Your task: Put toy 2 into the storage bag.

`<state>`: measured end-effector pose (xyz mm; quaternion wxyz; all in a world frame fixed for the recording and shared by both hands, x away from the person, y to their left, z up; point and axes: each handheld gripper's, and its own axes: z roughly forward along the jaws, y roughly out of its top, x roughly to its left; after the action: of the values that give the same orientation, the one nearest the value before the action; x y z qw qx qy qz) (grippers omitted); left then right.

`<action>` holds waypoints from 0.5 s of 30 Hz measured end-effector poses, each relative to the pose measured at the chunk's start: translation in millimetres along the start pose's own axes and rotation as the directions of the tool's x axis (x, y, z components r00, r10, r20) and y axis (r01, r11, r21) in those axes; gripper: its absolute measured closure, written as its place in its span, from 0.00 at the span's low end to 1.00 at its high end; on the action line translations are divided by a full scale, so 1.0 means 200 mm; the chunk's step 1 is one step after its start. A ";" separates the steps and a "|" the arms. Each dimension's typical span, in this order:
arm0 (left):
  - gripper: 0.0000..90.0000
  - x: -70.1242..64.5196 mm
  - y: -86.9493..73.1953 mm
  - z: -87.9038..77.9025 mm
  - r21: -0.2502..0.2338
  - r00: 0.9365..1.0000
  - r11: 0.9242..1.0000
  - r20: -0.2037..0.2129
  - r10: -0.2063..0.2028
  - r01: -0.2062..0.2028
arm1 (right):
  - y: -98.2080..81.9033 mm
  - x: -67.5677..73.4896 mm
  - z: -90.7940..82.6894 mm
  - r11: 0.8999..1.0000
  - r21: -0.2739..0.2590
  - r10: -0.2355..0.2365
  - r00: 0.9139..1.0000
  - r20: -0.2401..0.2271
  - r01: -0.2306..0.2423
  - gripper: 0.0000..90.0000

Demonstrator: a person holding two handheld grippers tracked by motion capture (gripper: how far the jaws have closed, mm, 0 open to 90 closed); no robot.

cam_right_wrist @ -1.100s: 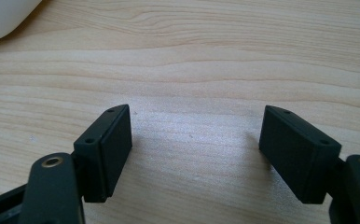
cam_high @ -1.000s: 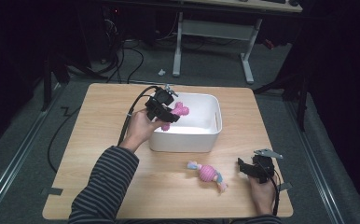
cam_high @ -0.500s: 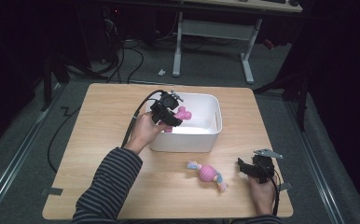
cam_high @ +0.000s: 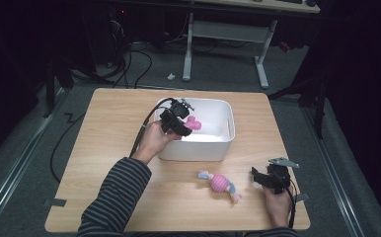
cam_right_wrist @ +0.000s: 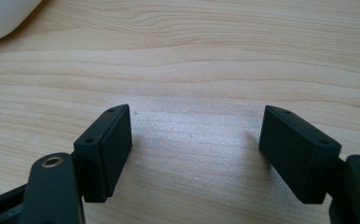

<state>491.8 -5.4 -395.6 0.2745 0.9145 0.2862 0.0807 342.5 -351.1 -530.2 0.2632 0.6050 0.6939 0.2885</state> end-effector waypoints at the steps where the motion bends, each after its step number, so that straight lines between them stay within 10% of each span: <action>1: 0.64 0.00 0.00 0.00 0.000 1.000 1.000 -0.002 -0.003 0.003 | 0.00 0.00 0.00 1.000 0.000 0.000 1.000 0.000 0.000 0.28; 15: 0.55 0.00 0.00 -0.03 -0.019 1.000 0.999 -0.005 -0.030 0.030 | 0.00 0.00 0.00 1.000 0.000 0.000 1.000 0.000 0.000 0.28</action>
<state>489.5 -3.1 -391.5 0.2834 0.9073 0.2998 0.0818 342.5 -351.1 -530.2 0.2632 0.6049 0.6940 0.2885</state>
